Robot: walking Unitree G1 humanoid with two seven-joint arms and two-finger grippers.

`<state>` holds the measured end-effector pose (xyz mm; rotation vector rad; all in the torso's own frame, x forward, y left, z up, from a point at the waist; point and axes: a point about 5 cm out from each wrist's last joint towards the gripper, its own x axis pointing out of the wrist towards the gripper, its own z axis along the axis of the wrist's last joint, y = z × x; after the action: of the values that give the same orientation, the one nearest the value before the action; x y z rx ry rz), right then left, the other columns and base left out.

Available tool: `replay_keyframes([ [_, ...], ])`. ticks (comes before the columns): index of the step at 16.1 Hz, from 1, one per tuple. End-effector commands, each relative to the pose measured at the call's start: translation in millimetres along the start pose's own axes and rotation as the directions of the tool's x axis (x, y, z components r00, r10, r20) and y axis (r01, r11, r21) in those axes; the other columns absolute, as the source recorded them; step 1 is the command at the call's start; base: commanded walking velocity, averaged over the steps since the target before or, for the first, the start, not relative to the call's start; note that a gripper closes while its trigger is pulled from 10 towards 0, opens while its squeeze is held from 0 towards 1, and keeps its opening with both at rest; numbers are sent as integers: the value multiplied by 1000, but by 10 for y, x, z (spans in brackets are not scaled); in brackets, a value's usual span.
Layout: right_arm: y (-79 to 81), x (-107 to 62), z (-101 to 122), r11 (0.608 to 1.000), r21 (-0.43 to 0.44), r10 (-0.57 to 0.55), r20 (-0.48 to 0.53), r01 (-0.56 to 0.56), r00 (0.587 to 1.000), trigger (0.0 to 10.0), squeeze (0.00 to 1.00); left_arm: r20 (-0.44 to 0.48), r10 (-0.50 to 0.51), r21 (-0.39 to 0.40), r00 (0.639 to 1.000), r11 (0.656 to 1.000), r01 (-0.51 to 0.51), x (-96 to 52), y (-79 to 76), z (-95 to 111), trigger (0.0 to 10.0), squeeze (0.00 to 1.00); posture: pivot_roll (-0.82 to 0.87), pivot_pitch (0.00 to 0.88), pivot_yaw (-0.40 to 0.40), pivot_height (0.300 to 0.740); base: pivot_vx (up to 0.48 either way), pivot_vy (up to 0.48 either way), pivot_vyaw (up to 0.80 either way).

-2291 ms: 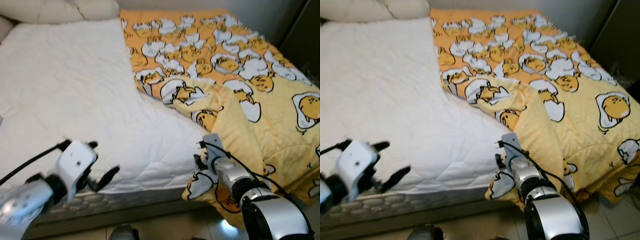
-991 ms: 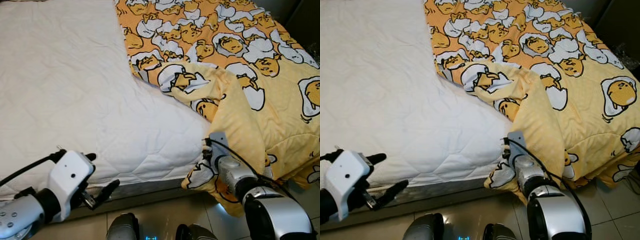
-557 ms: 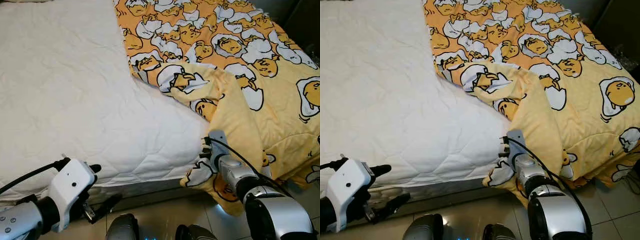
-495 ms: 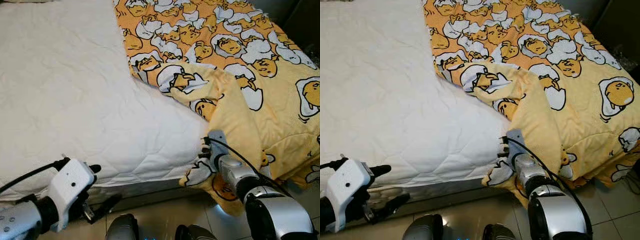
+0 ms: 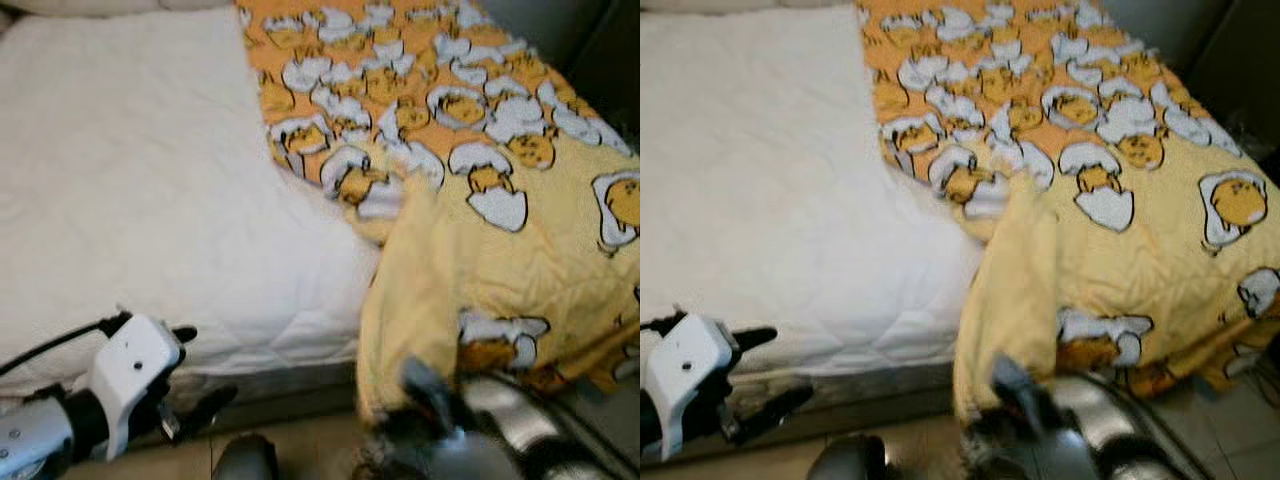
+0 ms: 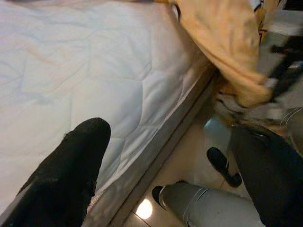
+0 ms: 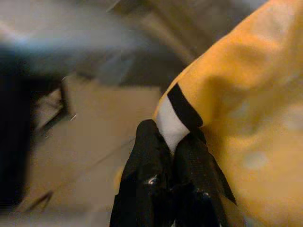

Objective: Clean up the room

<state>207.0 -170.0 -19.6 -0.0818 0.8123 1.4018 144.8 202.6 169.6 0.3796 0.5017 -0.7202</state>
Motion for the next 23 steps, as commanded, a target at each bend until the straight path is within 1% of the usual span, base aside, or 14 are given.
replay_keyframes([
  [1, -5, -19, 141, 995, -94, 26, 19, -25, 999, 3882, 0, 3, -17, 7, 1000, 1000, 17, -8, -7, 5, 10000, 996, 233, 72, -35, 740, 0, 0, 0],
  [2, -29, -36, 163, 994, -111, -6, 20, 8, 1000, 10000, 0, 2, -20, 7, 1000, 1000, 20, -7, -3, 2, 10000, 992, 233, 72, -33, 740, 0, 0, 0],
  [3, -77, -37, 210, 994, -99, -34, 34, 37, 999, 10000, 1000, 0, -25, 11, 1000, 1000, 25, -5, 3, 0, 10000, 996, 232, 72, -31, 740, 0, 0, 0],
  [8, -122, -47, 451, 992, -108, -52, 102, 63, 993, 10000, 1000, -1, -34, 22, 999, 999, 34, -8, 27, -4, 10000, 992, 232, 70, -24, 740, 0, 0, 0],
  [13, -85, -48, 511, 994, -106, -16, 100, 26, 995, 10000, 1000, -6, -43, 24, 999, 999, 43, 26, 20, -34, 10000, 992, 235, 74, -21, 740, 0, 0, 0],
  [14, -106, -41, 533, 991, -118, -45, 108, 57, 993, 10000, 1000, -7, -43, 25, 999, 999, 43, 31, 25, -35, 10000, 992, 236, 72, -19, 740, 0, 0, 0],
  [15, -166, -22, 581, 982, -126, -126, 130, 143, 983, 10000, 1000, -6, -44, 27, 999, 999, 44, 39, 27, -37, 10000, 992, 236, 72, -19, 740, 0, 0, 0],
  [16, -304, 6, 679, 939, -97, -310, 178, 330, 934, 10000, 1000, -5, -45, 31, 999, 999, 45, 56, 26, -39, 10000, 992, 234, 70, -15, 740, 0, 0, 0],
  [17, -408, 39, 754, 882, -36, -454, 198, 470, 868, 10000, 1000, -3, -46, 33, 999, 998, 46, 71, 23, -39, 10000, 992, 234, 70, -15, 740, 0, 0, 0],
  [18, -444, 61, 792, 854, -4, -508, 208, 520, 836, 10000, 1000, -1, -46, 34, 999, 998, 46, 76, 21, -38, 10000, 996, 237, 69, -15, 740, 0, 0, 0],
  [19, -477, 96, 850, 821, 52, -563, 229, 568, 794, 10000, 1000, 1, -46, 35, 999, 998, 46, 81, 17, -36, 10000, 992, 239, 69, -16, 740, 0, 0, 0],
  [20, -485, 153, 936, 805, 123, -590, 271, 581, 760, 10000, 1000, 1, -46, 35, 999, 998, 46, 83, 11, -37, 10000, 992, 240, 68, -17, 740, 0, 0, 0],
  [21, -471, 204, 991, 807, 152, -588, 306, 571, 749, 10000, 1000, 2, -46, 35, 999, 998, 45, 84, 4, -41, 10000, 996, 242, 63, -21, 740, 0, 0, 0],
  [23, -404, 359, 1072, 830, 137, -551, 345, 540, 760, 10000, 1000, 3, -33, 32, 999, 999, 33, 87, -10, -62, 10000, 996, 244, 51, -25, 740, 0, 0, 0],
])
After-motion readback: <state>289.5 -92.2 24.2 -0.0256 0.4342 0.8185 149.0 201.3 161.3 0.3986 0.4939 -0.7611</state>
